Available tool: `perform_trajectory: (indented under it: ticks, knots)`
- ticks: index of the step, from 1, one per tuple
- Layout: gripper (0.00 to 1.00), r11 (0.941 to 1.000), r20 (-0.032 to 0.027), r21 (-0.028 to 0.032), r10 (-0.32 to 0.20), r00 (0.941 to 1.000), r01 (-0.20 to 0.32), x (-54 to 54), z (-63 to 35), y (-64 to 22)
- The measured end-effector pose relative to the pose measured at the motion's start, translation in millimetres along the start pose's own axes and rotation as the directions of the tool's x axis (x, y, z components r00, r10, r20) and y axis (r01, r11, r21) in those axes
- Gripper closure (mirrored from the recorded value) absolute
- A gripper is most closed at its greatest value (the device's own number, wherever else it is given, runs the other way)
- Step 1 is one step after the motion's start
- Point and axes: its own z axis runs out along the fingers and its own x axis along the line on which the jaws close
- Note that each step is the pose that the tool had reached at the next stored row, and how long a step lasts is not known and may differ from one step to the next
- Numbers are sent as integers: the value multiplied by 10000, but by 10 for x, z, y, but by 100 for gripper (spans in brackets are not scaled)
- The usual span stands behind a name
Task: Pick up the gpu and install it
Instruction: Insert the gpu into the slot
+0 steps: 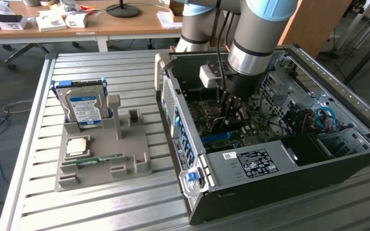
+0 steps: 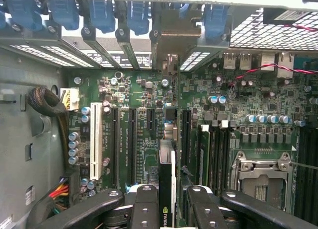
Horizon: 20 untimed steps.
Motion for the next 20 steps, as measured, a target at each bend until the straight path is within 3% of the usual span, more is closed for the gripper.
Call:
perform_trajectory:
  ticks: [20]
  knots:
    - [74, 10000, 7, -1, -1, 10000, 1, 1, 31, 4]
